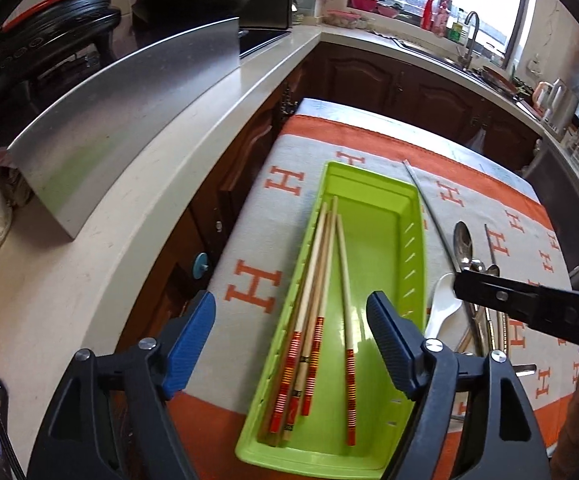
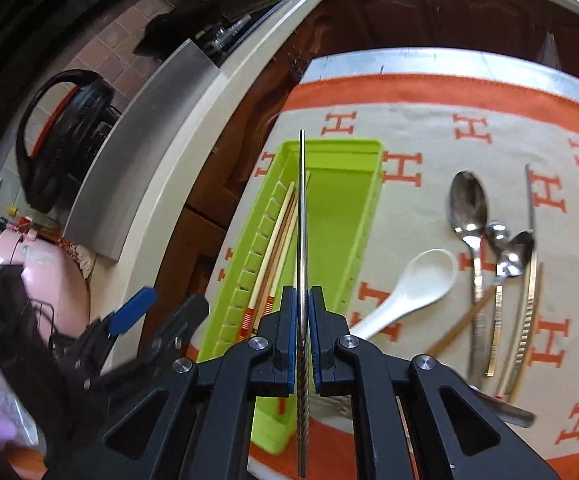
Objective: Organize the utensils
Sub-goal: 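Carry the steel chopstick into the green tray and open the right tool, then move both open tools back over the utensil pile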
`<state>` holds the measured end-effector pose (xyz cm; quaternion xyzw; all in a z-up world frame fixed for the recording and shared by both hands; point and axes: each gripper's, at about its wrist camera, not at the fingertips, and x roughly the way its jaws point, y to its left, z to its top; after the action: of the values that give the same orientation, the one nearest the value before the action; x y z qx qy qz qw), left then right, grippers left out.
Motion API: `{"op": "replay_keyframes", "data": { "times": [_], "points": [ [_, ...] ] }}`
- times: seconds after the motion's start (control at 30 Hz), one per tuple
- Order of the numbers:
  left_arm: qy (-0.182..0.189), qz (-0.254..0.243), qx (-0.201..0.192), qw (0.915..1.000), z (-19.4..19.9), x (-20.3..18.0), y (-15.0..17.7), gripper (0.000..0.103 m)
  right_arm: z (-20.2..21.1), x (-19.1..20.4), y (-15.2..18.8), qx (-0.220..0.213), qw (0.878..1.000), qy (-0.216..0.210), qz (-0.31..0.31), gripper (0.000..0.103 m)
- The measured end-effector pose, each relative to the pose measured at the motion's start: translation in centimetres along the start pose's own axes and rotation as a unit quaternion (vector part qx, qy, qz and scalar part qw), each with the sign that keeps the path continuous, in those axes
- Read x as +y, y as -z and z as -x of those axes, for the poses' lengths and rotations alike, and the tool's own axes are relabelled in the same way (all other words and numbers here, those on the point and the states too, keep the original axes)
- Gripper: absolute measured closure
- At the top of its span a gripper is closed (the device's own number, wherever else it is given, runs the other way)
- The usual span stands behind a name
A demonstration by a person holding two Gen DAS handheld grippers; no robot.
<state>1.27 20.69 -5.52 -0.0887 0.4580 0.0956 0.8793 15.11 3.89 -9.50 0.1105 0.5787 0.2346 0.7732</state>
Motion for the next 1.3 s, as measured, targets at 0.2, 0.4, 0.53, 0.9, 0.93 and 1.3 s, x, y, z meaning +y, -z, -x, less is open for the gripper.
{"op": "replay_keyframes", "data": {
  "times": [0.2, 0.4, 0.53, 0.9, 0.93, 1.3],
  "points": [
    [-0.008, 0.01, 0.003, 0.9999, -0.1, 1.0, 0.4, 0.025, -2.6, 1.5, -0.2, 0.019, 1.0, 0.013, 0.01, 0.088],
    [0.002, 0.007, 0.008, 0.9999, -0.2, 0.4, 0.4, 0.025, -0.3, -1.8, 0.8, 0.005, 0.999, 0.037, 0.029, 0.079],
    [0.017, -0.003, 0.01, 0.9998, 0.2, -1.1, 0.6, 0.022, 2.7, -4.7, 2.2, -0.014, 0.996, 0.072, 0.045, 0.071],
    [0.126, -0.047, 0.043, 0.9899, 0.4, -8.7, 1.7, 0.018, 8.7, -14.3, 5.9, -0.048, 0.993, 0.105, -0.003, 0.062],
    [0.13, -0.054, 0.045, 0.989, 0.3, -9.6, 1.9, 0.018, 8.8, -15.2, 6.3, -0.046, 0.993, 0.108, -0.007, 0.062],
    [0.176, -0.072, 0.073, 0.9791, -2.2, -15.2, 3.7, 0.018, 6.2, -18.6, 7.9, -0.028, 0.989, 0.144, -0.003, 0.065]
  ]
}}
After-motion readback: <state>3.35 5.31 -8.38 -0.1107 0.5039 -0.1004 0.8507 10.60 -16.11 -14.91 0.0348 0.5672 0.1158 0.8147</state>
